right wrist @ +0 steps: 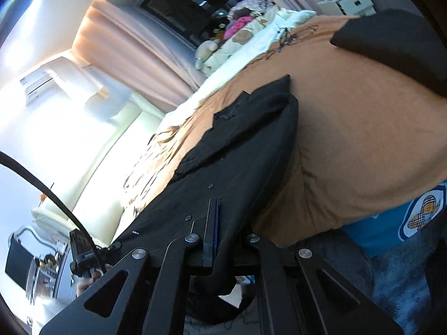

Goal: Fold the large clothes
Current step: 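Lift the hem with both grippers and fold it over toward the collar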

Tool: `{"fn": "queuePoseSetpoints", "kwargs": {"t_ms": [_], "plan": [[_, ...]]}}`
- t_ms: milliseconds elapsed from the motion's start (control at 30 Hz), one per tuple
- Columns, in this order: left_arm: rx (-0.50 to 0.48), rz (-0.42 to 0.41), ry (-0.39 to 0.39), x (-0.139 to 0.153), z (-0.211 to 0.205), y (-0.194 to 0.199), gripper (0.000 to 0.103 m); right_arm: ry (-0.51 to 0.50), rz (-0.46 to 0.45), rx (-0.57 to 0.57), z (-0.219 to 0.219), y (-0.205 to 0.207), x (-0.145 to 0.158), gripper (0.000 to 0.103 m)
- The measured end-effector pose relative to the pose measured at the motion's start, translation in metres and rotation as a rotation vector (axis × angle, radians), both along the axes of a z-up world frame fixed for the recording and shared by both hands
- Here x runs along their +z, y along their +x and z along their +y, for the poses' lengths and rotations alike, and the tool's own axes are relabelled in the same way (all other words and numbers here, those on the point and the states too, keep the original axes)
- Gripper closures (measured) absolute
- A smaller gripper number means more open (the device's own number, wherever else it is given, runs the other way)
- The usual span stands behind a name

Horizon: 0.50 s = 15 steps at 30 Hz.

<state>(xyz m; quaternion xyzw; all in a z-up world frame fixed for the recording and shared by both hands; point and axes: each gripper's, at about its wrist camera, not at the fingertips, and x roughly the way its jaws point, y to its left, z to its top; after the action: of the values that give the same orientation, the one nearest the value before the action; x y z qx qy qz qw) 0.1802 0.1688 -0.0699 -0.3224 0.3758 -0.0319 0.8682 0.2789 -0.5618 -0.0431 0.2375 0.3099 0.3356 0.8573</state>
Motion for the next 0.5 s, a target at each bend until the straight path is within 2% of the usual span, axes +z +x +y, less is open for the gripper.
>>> {"fn": "queuePoseSetpoints", "kwargs": {"t_ms": [200, 500], "plan": [[0.038, -0.032, 0.032, 0.022, -0.013, -0.043, 0.101, -0.017, -0.038, 0.033, -0.004, -0.022, 0.002, 0.102], [0.052, -0.062, 0.062, 0.022, -0.032, -0.084, 0.101, -0.041, -0.069, 0.040, -0.013, -0.031, 0.001, 0.102]]}}
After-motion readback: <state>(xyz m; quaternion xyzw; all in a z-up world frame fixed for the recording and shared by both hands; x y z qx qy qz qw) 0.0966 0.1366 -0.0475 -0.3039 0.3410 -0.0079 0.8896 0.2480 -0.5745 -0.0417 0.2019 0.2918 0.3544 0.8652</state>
